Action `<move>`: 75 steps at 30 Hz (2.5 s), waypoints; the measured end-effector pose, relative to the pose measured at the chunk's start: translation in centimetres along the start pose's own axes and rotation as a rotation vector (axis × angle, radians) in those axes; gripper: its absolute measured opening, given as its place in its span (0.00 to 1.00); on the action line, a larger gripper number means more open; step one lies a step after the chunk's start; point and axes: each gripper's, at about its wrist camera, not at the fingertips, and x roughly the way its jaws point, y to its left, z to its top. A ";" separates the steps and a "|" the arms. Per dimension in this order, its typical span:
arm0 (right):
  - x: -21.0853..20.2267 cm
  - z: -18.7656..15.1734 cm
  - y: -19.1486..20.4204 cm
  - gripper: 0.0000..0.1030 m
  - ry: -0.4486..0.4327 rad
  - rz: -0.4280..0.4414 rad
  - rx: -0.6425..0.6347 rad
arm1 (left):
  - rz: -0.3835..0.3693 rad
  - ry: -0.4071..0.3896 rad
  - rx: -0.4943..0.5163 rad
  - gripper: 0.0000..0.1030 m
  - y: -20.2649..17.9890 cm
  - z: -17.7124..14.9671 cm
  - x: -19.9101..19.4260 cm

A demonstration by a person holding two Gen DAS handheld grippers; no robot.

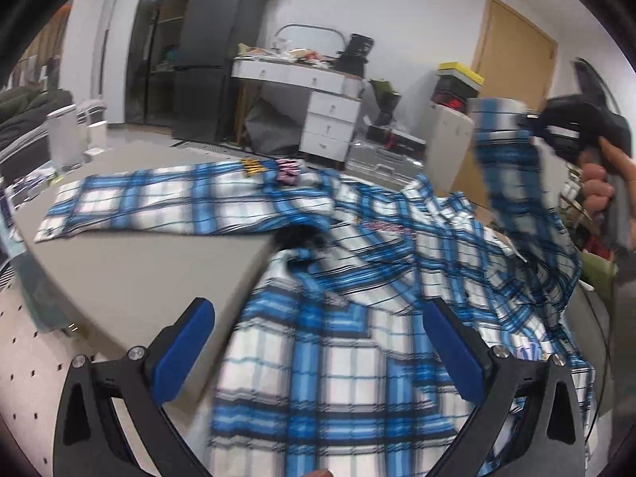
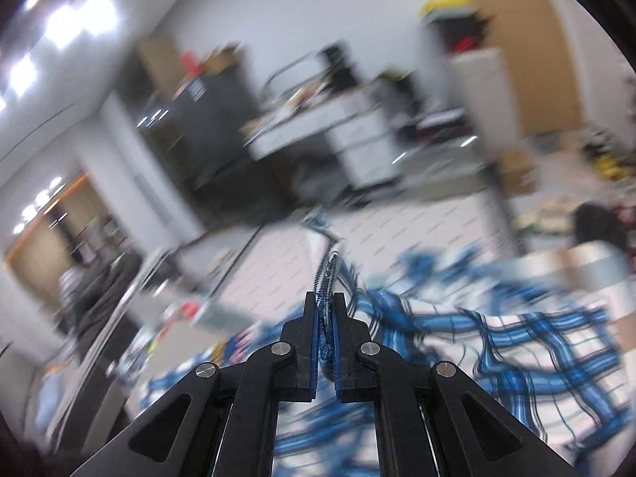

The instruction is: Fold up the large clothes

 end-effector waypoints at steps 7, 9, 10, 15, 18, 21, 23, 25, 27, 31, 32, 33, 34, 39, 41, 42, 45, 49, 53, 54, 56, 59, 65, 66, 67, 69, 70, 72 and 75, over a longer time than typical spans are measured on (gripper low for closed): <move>10.3 -9.2 0.3 0.05 0.271 0.061 0.004 | 0.070 0.021 -0.040 0.99 2.4 -0.9 0.1; 10.8 -10.4 0.3 0.05 0.296 0.055 0.000 | 0.074 0.022 -0.039 0.99 2.4 -0.9 0.1; 10.8 -10.8 0.4 0.05 0.300 0.055 -0.008 | 0.075 0.021 -0.037 0.99 2.4 -0.9 0.1; 11.6 -13.2 2.2 0.09 0.358 0.056 -0.060 | 0.074 0.024 -0.035 0.99 2.3 -0.6 0.7; 13.3 -15.3 2.2 0.43 0.452 0.059 -0.073 | 0.071 0.020 -0.027 0.99 2.2 -0.5 0.7; 12.3 -15.5 1.1 0.46 0.442 0.072 -0.022 | 0.062 0.014 -0.018 0.99 2.0 -0.5 0.5; 10.0 -14.5 -0.8 0.47 0.356 0.041 0.007 | 0.059 0.017 -0.020 0.99 2.0 -0.4 0.8; 8.6 -14.0 -3.5 0.52 0.305 -0.049 0.039 | 0.051 0.018 -0.018 0.99 1.7 0.0 1.3; 8.9 -14.4 -6.1 0.52 0.339 -0.121 0.071 | 0.035 0.010 -0.014 0.99 1.3 0.5 1.8; 9.6 -16.2 -7.8 0.49 0.426 -0.150 0.030 | -0.028 0.037 -0.014 0.99 -0.3 2.2 4.5; 9.2 -16.2 -7.8 0.49 0.425 -0.147 0.017 | -0.038 0.049 -0.006 0.99 -0.9 2.5 5.0; 8.2 -16.3 -7.8 0.49 0.421 -0.131 0.019 | -0.043 0.074 0.006 0.99 -1.8 2.8 6.0; 6.7 -16.2 -8.1 0.49 0.396 -0.104 0.028 | -0.047 0.093 0.011 0.99 -2.5 2.8 6.6; -0.6 -15.8 -11.6 0.49 0.277 -0.094 0.088 | -0.134 0.196 -0.033 0.97 -5.3 2.6 9.4; -2.9 -15.5 -14.0 0.49 0.244 -0.127 0.146 | -0.159 0.212 -0.023 0.89 -6.4 2.3 9.9; -4.2 -15.8 -15.7 0.49 0.227 -0.150 0.189 | -0.161 0.236 -0.015 0.86 -7.1 2.0 10.4; -6.2 -16.6 -20.0 0.49 0.218 -0.172 0.318 | -0.208 0.288 -0.027 0.68 -8.4 1.5 11.3; -6.7 -17.7 -24.3 0.49 0.244 -0.134 0.489 | -0.264 0.370 -0.081 0.61 -9.1 1.1 12.7; -6.1 -17.7 -26.3 0.49 0.234 -0.107 0.575 | -0.268 0.471 -0.187 0.61 -8.7 0.8 14.5; -5.9 -17.5 -26.6 0.49 0.223 -0.112 0.585 | -0.240 0.489 -0.207 0.61 -8.6 0.8 14.9; -5.1 -17.4 -26.7 0.49 0.216 -0.124 0.613 | -0.168 0.495 -0.227 0.61 -8.3 0.7 15.3; -4.6 -17.2 -26.5 0.49 0.195 -0.142 0.616 | -0.164 0.476 -0.254 0.61 -7.7 1.0 15.6; -4.3 -17.3 -26.7 0.06 0.148 -0.196 0.601 | -0.136 0.426 -0.283 0.44 -6.8 1.1 15.4; -4.4 -17.3 -27.0 0.04 0.139 -0.189 0.608 | -0.118 0.422 -0.278 0.21 -6.6 1.0 15.6; -4.7 -17.3 -27.1 0.02 0.124 -0.181 0.610 | -0.121 0.420 -0.281 0.03 -6.3 1.1 15.8; -5.4 -17.2 -27.0 0.02 0.095 -0.184 0.594 | -0.117 0.392 -0.268 0.02 -5.7 1.2 15.5; -5.7 -16.9 -26.6 0.02 0.078 -0.193 0.568 | -0.103 0.369 -0.249 0.02 -5.5 1.4 15.0; -5.9 -16.7 -26.3 0.02 0.081 -0.210 0.548 | -0.099 0.356 -0.231 0.02 -5.3 1.7 14.8; -4.6 -17.2 -26.9 0.06 0.157 -0.239 0.559 | -0.077 0.353 -0.208 0.03 -5.4 1.6 15.2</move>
